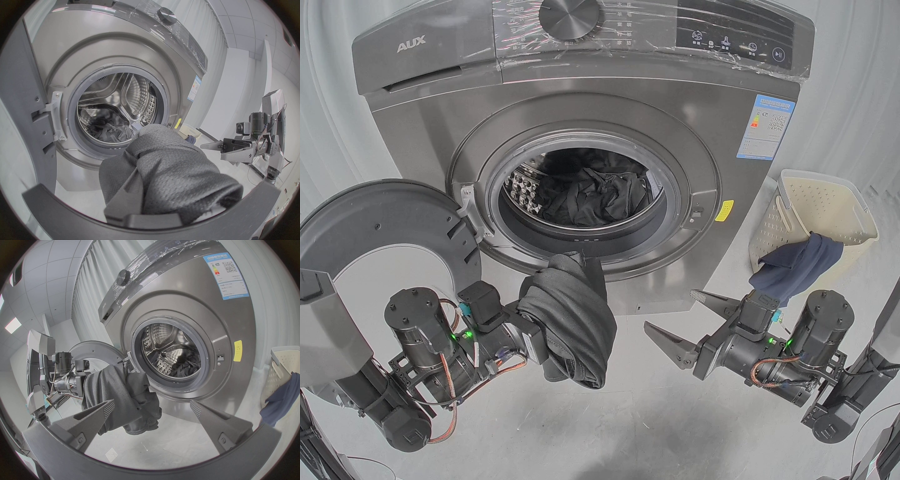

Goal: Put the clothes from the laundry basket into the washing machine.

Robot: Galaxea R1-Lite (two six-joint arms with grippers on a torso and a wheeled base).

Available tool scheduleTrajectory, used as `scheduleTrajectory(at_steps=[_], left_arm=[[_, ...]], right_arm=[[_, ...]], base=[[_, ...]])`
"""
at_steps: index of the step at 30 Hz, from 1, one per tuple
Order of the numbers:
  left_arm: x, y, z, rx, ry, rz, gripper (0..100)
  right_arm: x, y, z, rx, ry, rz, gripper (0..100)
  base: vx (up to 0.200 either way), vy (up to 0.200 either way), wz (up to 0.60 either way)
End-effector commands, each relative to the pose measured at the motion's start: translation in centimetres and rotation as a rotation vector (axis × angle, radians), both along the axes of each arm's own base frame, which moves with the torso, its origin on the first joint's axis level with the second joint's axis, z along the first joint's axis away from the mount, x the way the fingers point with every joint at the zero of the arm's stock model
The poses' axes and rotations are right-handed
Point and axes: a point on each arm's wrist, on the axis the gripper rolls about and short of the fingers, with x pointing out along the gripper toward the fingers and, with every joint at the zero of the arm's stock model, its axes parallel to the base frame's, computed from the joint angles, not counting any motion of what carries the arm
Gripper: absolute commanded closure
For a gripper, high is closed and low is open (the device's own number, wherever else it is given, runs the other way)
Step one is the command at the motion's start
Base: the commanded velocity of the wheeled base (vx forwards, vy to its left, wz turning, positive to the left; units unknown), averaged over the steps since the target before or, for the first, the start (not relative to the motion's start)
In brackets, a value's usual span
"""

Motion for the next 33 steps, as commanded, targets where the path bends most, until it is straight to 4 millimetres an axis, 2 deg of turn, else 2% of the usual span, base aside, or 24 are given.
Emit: scheduleTrajectory(at_steps=[1, 8, 20, 33], left_arm=[[-0.2, -0.3, -0.2, 0.004, 0.007, -0.013, 100], [-0.4, -0.7, -0.2, 0.005, 0.006, -0.028, 100], [-0.5, -0.9, -0.3, 0.007, 0.009, -0.03, 100], [-1.2, -2.1, -1.2, 0.025, 0.04, -0.08, 100]], right_arm=[[0.0, 0.1, -0.2, -0.004, 0.004, 0.005, 0], [-0.2, 0.2, -0.2, -0.006, 0.007, 0.007, 0], [-0.2, 0.3, -0.5, -0.014, 0.016, 0.01, 0], [-0.1, 0.3, -0.3, -0.007, 0.008, 0.01, 0]], base=[[0.2, 0.0, 0.0], [0.2, 0.0, 0.0], [0.0, 0.0, 0.0], [0.0, 0.0, 0.0]])
